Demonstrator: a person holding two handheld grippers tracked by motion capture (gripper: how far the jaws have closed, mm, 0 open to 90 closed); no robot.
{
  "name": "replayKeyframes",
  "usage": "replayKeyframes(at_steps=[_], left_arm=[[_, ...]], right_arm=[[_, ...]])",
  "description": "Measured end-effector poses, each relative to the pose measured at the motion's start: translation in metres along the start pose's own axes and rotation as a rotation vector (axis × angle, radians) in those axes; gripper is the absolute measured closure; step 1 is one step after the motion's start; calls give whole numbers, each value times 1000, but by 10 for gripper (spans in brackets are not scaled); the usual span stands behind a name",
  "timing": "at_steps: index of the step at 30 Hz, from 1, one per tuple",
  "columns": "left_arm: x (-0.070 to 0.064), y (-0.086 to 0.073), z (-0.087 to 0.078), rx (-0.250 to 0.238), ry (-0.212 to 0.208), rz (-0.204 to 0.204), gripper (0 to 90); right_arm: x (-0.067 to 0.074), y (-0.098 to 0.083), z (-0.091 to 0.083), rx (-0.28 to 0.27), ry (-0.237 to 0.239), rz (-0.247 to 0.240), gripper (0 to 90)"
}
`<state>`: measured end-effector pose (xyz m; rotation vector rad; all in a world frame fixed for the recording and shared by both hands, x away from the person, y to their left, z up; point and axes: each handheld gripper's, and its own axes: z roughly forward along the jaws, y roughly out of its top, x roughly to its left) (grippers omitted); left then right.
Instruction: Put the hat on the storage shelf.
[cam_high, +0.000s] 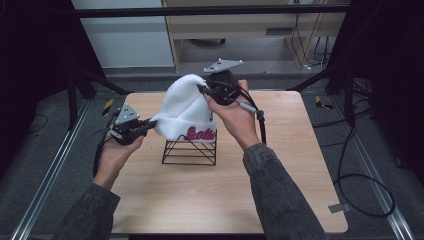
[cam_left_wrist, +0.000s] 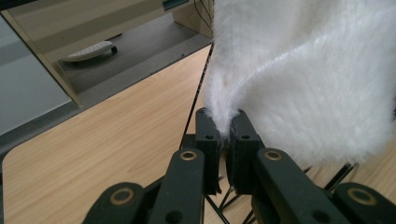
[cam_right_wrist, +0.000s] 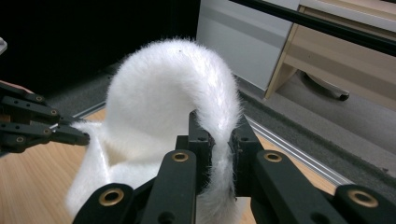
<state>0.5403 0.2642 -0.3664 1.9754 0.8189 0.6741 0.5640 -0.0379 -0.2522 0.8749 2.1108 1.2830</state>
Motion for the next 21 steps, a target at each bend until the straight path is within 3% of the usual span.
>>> replayKeyframes(at_steps=[3,12,14,16,21], left_arm=[[-2,-3,4,-1,-8,-7,844],[-12,10,3,-29,9,55,844],[-15,12,1,-36,1,43,844],[-17,14,0,-50,3,60,843],[-21,13,0,-33,19,84,844]], right_arm=[[0,-6,-2,12,-4,-2,824],[-16,-12,-11,11,-35,20,825],[-19,-12,-14,8,-40,25,825],[-22,-12,-18,1,-45,28,825],[-24,-14,-21,-4,-45,32,821]])
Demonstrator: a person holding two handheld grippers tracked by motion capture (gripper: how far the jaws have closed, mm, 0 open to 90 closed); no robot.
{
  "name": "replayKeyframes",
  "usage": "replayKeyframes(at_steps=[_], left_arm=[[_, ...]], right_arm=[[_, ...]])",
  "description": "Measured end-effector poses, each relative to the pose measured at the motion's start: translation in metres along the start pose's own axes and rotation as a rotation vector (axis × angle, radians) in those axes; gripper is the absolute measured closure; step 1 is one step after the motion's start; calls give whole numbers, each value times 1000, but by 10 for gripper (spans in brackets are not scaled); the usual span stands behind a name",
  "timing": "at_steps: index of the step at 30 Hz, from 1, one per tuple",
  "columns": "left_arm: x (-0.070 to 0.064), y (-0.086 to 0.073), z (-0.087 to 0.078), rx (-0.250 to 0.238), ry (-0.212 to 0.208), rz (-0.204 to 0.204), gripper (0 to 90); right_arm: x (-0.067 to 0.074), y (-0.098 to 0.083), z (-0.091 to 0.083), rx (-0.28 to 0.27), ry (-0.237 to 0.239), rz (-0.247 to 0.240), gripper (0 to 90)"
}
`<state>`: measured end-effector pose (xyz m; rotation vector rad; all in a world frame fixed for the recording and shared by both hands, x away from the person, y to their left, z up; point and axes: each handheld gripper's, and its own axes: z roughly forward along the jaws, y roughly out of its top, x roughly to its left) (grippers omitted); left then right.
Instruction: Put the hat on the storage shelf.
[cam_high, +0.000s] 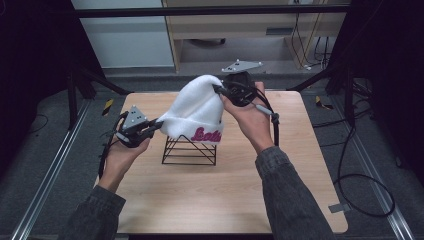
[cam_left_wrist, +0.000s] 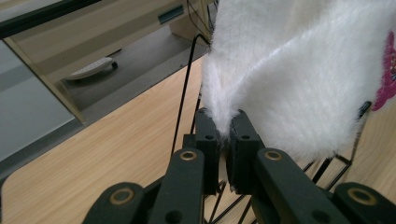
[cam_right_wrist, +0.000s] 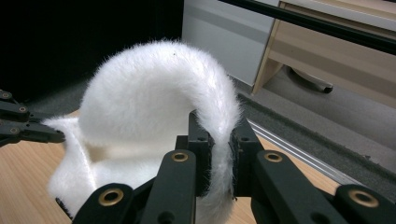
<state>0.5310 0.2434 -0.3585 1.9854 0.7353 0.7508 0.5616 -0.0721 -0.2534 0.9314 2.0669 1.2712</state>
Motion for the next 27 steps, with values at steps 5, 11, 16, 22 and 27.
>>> replayKeyframes(at_steps=[5,11,16,22,27], left_arm=[[5,-6,4,19,8,-15,845],[13,-24,9,45,22,-30,847],[14,-39,9,55,10,-63,847],[8,-48,9,69,-1,-51,846],[8,-53,9,81,-8,-56,844]], right_arm=[[6,-1,11,17,9,-13,819],[14,-1,19,24,28,-27,818],[27,-2,25,41,52,-72,817],[35,-7,31,72,74,-92,816],[38,-9,31,80,87,-99,816]])
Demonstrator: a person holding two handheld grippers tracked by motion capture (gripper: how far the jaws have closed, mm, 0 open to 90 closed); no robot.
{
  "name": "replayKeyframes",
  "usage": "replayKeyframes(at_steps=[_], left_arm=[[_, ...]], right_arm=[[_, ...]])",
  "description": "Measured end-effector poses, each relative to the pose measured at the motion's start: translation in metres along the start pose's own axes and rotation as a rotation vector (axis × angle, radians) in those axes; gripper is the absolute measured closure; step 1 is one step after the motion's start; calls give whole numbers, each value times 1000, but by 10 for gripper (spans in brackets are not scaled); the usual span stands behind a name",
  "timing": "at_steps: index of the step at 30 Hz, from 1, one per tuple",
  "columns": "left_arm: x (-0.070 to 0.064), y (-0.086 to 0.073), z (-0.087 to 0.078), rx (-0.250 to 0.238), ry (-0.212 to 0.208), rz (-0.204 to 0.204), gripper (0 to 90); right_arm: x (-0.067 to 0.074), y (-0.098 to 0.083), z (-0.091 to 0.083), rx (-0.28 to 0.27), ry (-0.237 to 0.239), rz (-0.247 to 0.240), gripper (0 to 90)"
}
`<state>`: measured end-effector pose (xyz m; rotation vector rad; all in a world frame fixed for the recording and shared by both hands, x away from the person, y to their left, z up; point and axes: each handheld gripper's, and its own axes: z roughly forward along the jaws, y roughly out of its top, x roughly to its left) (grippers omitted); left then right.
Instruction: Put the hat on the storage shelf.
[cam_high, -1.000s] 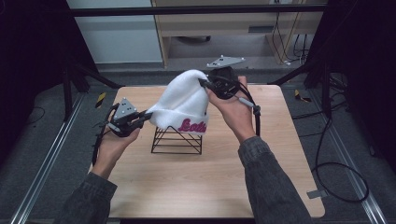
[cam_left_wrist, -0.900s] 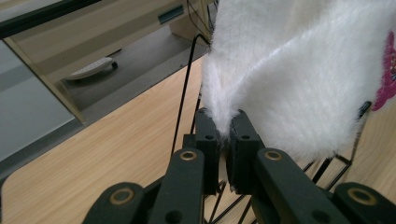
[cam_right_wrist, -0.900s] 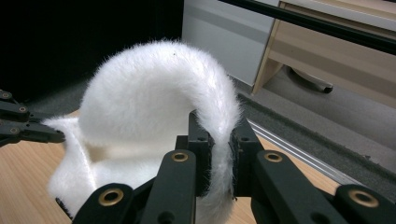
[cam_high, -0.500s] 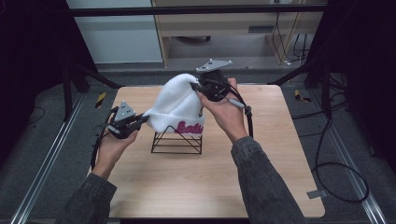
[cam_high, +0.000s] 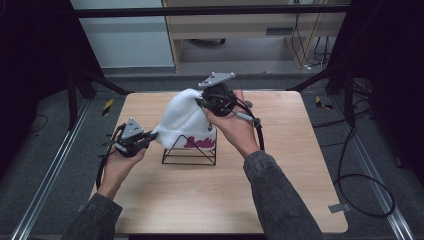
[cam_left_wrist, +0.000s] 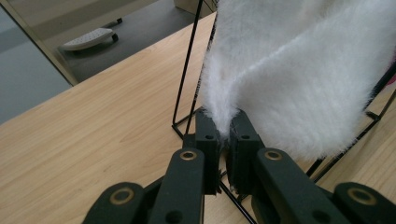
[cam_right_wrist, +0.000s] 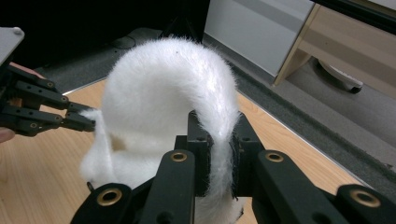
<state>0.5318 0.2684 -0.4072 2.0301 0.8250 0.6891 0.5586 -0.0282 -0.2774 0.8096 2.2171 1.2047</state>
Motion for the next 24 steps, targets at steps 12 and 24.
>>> replayKeyframes(at_steps=[12,24], left_arm=[[2,-11,6,57,-10,1,839],[1,-19,5,88,-23,5,837]], right_arm=[[10,-11,9,49,45,-3,808],[16,-18,15,61,68,-2,796]])
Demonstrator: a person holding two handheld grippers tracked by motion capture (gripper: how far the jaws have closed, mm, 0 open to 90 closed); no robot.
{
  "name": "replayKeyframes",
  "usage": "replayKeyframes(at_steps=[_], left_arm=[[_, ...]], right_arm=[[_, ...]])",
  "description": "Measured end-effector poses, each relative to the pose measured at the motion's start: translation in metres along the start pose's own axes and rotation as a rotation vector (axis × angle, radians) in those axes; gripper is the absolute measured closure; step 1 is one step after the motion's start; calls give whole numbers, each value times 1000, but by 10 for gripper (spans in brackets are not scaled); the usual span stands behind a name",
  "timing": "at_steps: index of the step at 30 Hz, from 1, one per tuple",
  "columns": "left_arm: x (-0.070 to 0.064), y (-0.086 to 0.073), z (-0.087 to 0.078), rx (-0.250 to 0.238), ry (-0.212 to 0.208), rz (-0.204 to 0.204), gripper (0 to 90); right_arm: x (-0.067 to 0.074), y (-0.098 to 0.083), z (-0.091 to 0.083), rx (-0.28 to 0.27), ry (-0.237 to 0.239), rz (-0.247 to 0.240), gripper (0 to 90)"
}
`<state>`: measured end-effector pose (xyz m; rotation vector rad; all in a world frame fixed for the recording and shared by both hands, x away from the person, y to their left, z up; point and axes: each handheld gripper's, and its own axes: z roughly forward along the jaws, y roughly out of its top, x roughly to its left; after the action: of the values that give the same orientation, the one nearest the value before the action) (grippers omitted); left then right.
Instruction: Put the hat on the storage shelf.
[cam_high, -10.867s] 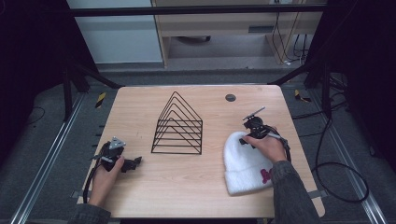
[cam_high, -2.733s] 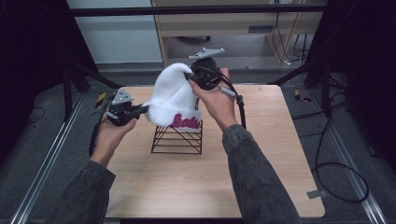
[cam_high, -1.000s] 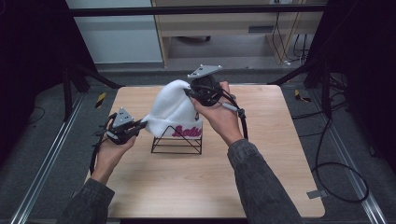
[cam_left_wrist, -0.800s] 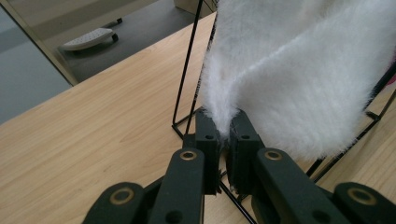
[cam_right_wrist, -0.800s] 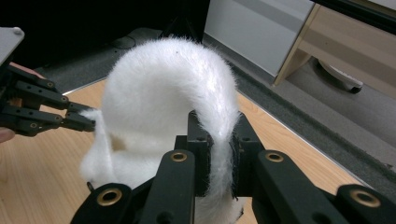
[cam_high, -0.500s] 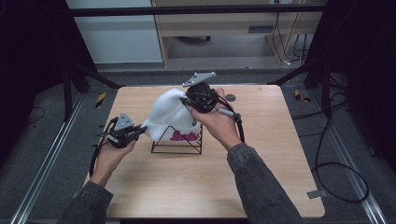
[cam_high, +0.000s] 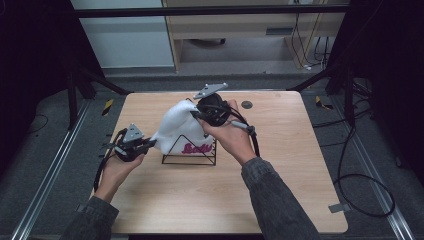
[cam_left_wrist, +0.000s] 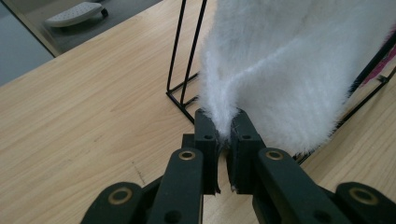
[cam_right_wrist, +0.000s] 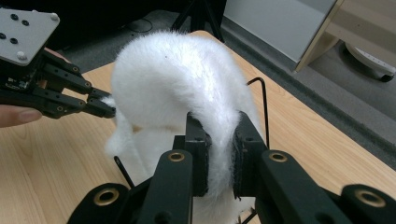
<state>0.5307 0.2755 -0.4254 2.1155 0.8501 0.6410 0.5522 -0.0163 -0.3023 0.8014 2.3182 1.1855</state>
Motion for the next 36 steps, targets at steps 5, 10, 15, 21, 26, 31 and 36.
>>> replayKeyframes(at_steps=[5,10,15,21,26,31,36], left_arm=[[-1,-5,1,16,-6,0,824],[1,-6,-2,3,24,-40,624],[1,-5,-9,-14,32,-43,588],[-1,-4,-14,-35,23,-41,587],[-3,-4,-11,-24,23,-27,576],[-3,-4,-11,-33,18,-36,575],[-4,-4,-11,-36,4,-35,583]], right_arm=[[2,-2,4,10,11,1,772],[3,0,2,-8,8,7,618],[4,-2,-3,-16,9,7,551],[4,-5,-6,-14,0,8,495],[2,-7,-4,-1,23,26,469],[5,-10,7,39,24,12,497],[8,-13,19,68,40,16,487]])
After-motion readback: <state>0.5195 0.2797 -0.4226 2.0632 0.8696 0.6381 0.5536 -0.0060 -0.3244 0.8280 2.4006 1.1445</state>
